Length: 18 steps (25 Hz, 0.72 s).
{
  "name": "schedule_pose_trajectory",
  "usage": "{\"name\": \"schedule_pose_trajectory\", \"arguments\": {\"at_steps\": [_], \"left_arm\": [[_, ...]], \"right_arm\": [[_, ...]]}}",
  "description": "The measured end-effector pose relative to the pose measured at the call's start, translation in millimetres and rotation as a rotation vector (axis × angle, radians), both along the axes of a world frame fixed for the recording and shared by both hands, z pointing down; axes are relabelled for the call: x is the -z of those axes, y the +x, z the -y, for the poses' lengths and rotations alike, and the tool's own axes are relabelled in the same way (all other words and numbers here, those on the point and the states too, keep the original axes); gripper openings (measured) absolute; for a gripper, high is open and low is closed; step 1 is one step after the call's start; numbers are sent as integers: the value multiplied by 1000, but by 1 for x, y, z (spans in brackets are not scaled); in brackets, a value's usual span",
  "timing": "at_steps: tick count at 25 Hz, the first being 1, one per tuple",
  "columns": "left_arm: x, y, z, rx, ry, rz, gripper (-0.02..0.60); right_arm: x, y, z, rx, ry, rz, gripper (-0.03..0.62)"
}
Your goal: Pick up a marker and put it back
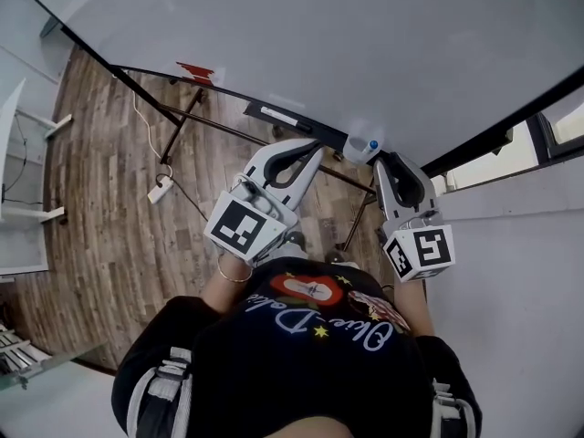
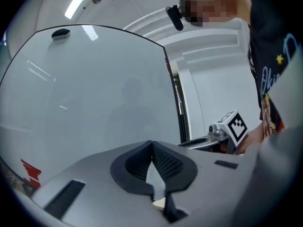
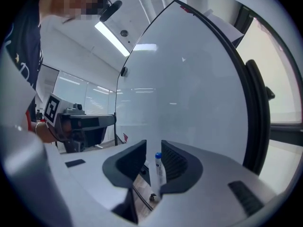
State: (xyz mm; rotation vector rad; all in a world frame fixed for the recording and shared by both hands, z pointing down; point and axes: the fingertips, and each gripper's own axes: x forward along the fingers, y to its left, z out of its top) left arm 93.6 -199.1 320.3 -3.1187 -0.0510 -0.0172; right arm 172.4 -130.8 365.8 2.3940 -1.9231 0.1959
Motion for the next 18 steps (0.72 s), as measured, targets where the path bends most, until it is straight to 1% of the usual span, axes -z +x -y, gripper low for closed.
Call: {"name": "schedule_pose_trajectory", "arguments": {"at_steps": [9, 18], "left_arm": [[-2, 6, 20, -14, -7, -1, 3], [-7, 4, 28, -2, -20, 5, 3]], "right_arm": [[-31, 14, 24, -25, -94, -6, 126], [-52, 21, 39, -20, -157, -15, 126]]}}
